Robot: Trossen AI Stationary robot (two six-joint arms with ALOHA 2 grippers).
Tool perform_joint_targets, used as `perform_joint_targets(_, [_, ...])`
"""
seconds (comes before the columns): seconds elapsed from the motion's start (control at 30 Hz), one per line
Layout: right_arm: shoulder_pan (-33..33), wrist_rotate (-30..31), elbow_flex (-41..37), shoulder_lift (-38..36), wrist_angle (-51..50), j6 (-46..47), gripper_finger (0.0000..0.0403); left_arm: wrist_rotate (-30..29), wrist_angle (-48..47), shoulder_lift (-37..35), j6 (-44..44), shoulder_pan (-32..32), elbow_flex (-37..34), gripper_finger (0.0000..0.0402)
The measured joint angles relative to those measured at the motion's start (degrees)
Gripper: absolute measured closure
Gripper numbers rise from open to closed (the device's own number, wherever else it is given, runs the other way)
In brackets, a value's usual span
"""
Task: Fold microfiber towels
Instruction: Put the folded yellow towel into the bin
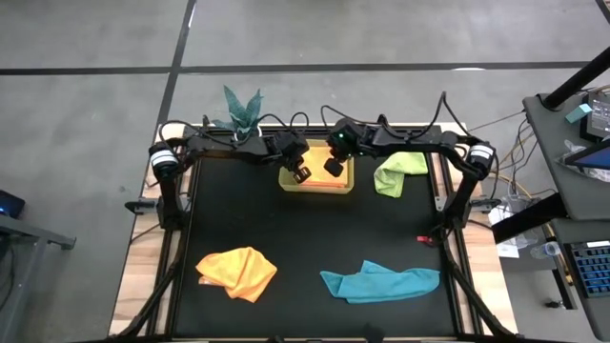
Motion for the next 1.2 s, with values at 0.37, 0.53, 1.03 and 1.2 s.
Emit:
perform_joint_targets(0.37, [-1.07, 0.01, -8.32, 0.04, 8.5, 1.8, 0.0392, -1.34, -0.3, 0.0, -1.55, 0.0, -0.86, 0.0402])
perform_joint_targets(0.53, [-1.49, 0.04, -9.53, 0.04, 8.53, 1.9, 0.0392, -1.39, -0.27, 0.0, -2.1, 0.0, -1.77, 0.0402])
perform_joint_targets(1.03, [-1.49, 0.02, -9.61, 0.04, 8.16, 1.86, 0.0392, -1.26, 1.32, 1.95, -3.23, -0.04, -2.05, 0.0401])
perform_joint_targets(1.2, [-1.49, 0.13, -9.61, -0.44, 7.97, 2.17, 0.0392, -1.34, 1.25, 0.33, -3.02, -0.02, -2.21, 0.0401])
